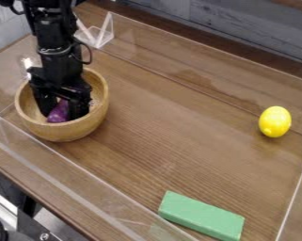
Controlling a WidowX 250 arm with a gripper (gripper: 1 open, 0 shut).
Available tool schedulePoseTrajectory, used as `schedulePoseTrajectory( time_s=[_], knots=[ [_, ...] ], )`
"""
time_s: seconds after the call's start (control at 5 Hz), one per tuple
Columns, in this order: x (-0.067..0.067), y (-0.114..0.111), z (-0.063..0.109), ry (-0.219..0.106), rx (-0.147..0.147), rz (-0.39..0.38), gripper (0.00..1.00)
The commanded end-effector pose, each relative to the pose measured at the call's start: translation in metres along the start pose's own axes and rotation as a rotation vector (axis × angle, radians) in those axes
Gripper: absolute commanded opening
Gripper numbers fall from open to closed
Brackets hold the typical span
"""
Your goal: Remove the purple eggplant from inside the brown bowl and put it on the table
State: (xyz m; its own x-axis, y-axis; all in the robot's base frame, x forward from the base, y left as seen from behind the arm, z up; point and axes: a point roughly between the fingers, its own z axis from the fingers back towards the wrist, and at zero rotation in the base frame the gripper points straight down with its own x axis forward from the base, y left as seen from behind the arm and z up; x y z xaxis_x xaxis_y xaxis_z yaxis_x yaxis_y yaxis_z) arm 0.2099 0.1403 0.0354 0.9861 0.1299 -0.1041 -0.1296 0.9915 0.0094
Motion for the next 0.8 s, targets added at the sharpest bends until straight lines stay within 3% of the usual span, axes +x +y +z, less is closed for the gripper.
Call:
schedulePoseTrajectory(
  time_s=[0.0, 0.2, 0.6],
  knots=[
    [0.007, 0.004, 0.008, -0.032, 0.015, 0.004, 1.0],
    [0.008, 0.004, 0.007, -0.032, 0.013, 0.011, 0.0],
    [0.008, -0.001, 0.032, -0.051, -0.014, 0.031, 0.0]
  ],
)
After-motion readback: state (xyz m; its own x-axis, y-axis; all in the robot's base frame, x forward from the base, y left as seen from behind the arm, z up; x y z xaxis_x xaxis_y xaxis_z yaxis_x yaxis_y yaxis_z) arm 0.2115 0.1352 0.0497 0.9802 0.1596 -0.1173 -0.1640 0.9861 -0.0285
